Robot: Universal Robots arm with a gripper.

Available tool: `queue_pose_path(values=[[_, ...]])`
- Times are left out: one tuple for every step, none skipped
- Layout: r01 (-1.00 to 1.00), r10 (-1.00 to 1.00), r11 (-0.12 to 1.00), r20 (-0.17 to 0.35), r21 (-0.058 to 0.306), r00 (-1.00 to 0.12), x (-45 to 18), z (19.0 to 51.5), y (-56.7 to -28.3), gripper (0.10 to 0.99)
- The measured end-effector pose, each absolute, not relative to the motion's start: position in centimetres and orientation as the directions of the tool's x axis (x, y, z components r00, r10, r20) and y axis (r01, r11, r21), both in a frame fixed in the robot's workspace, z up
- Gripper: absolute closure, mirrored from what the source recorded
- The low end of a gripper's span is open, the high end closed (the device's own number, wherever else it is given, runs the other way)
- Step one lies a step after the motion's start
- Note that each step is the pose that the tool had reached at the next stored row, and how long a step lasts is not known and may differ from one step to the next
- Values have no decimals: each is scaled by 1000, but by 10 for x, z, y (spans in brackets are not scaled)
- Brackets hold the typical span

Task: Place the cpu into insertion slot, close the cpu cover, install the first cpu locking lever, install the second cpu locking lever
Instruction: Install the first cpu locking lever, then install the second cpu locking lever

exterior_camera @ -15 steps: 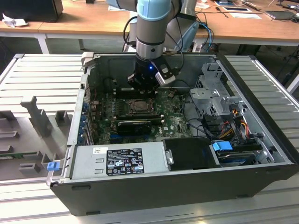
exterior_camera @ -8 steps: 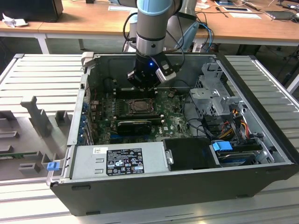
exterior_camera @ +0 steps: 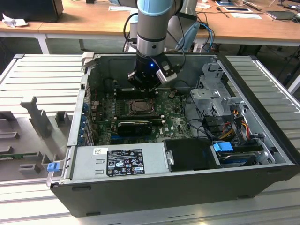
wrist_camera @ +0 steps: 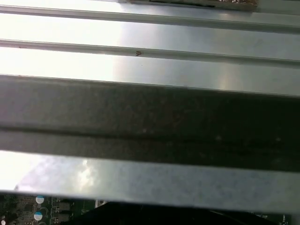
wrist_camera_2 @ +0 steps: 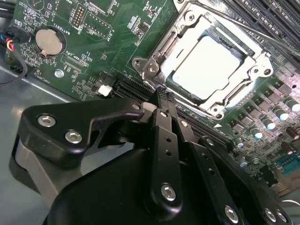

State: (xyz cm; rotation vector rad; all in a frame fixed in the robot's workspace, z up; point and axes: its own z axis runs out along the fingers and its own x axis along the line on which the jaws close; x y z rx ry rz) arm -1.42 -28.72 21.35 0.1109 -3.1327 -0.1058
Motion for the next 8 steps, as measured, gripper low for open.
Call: queue_pose_path(values=[[-70, -71, 995, 3, 67, -997, -14, 214, -287, 980], [-71, -71, 995, 3, 67, -997, -14, 214, -288, 980], [-70, -71, 995, 3, 67, -997, -14, 214, -288, 980], [-71, -71, 995, 3, 67, -997, -14, 214, -288, 980], [-71, -71, 995, 3, 67, -997, -14, 214, -289, 980], [-70, -71, 995, 3, 68, -997, -14, 214, -290, 980], [-70, -71, 995, 3, 67, -997, -14, 214, -290, 980], [-70, -71, 995, 3, 67, -997, -14, 215, -290, 980]])
